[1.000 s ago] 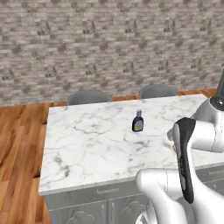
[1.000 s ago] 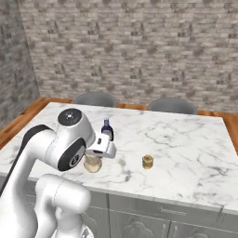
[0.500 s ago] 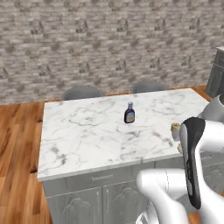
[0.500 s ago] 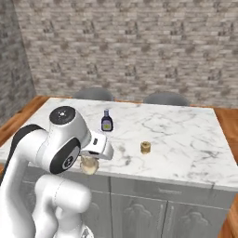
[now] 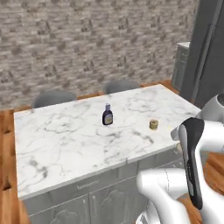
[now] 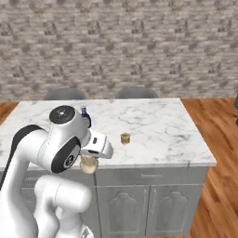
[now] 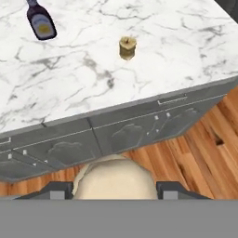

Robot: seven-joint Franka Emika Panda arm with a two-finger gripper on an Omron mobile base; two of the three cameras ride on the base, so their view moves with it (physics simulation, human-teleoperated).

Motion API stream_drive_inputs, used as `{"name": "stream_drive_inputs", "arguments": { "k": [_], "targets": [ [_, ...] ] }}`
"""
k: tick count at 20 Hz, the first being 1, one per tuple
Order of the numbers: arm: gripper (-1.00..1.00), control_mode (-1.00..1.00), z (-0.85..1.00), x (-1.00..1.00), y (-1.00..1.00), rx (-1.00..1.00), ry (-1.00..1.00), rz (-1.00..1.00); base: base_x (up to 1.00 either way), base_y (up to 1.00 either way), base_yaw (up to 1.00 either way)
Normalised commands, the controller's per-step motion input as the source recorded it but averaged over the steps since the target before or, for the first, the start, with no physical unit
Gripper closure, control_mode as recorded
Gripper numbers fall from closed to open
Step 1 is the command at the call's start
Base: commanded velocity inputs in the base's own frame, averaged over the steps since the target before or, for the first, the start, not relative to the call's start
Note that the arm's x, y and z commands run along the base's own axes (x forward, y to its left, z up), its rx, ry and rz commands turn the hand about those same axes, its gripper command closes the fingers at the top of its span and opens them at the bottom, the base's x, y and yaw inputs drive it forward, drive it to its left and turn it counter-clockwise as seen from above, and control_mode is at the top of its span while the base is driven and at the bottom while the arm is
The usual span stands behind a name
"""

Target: Pick the candle and candle from the dining table and place them in the open cabinet. Close the cabinet after placing the objects.

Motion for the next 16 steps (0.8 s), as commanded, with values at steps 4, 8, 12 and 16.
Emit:
{"name": "stream_drive_inputs", "arguments": {
  "k": [4, 8, 12, 16],
  "targets": [
    [1.00, 1.00, 0.00, 0.00, 0.00, 0.00, 0.00, 0.00, -0.20, 0.00, -0.45],
    [1.00, 1.00, 0.00, 0.00, 0.00, 0.00, 0.00, 0.00, -0.24, 0.00, -0.47],
    [1.00, 1.00, 0.00, 0.00, 0.00, 0.00, 0.00, 0.00, -0.16, 0.00, -0.47],
    [1.00, 1.00, 0.00, 0.00, 0.00, 0.00, 0.00, 0.00, -0.10, 0.00, -0.46]
  ]
}}
